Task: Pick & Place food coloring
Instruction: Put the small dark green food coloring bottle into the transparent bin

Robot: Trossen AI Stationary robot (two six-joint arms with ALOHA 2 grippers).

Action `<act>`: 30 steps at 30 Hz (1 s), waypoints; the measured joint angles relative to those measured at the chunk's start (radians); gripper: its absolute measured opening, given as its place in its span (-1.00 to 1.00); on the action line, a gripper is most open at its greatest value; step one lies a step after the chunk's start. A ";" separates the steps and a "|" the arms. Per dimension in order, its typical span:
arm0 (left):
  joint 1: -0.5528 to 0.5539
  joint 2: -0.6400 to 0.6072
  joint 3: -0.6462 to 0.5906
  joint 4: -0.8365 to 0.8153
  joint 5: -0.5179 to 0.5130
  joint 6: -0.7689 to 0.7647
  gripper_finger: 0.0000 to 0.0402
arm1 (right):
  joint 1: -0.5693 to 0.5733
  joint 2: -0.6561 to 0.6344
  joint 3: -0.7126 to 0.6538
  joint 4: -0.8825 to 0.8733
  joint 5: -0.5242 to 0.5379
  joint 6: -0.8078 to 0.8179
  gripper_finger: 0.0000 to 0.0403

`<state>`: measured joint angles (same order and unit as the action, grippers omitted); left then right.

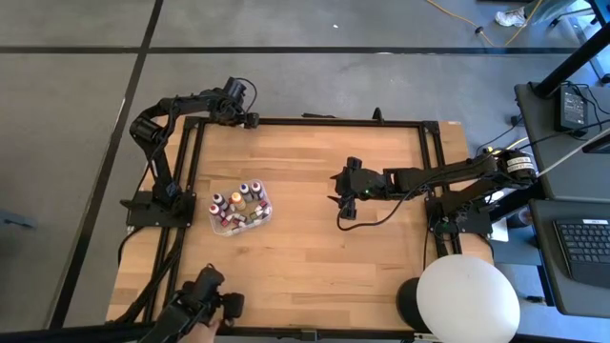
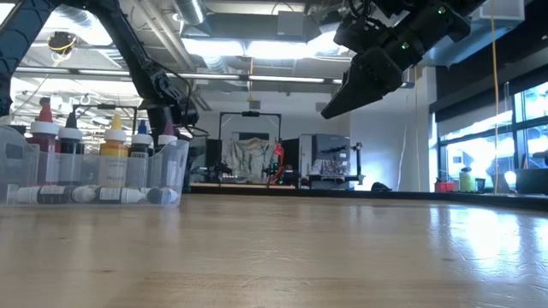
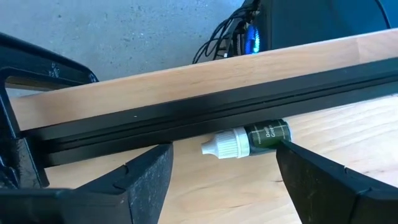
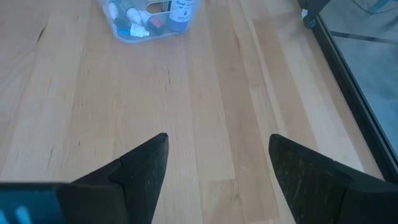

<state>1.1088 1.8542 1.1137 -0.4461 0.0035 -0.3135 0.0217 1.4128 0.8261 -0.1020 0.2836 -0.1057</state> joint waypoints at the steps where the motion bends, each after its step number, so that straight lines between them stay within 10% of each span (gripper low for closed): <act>1: 0.000 0.000 0.000 0.000 0.006 0.006 0.40 | 0.000 0.000 0.000 0.000 0.000 0.000 0.39; 30: -0.064 0.004 -0.002 0.017 -0.106 -0.036 0.73 | 0.000 0.000 0.000 -0.001 0.000 0.000 0.39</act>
<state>1.0443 1.8580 1.1118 -0.4290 -0.1022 -0.3492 0.0219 1.4132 0.8261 -0.1028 0.2836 -0.1055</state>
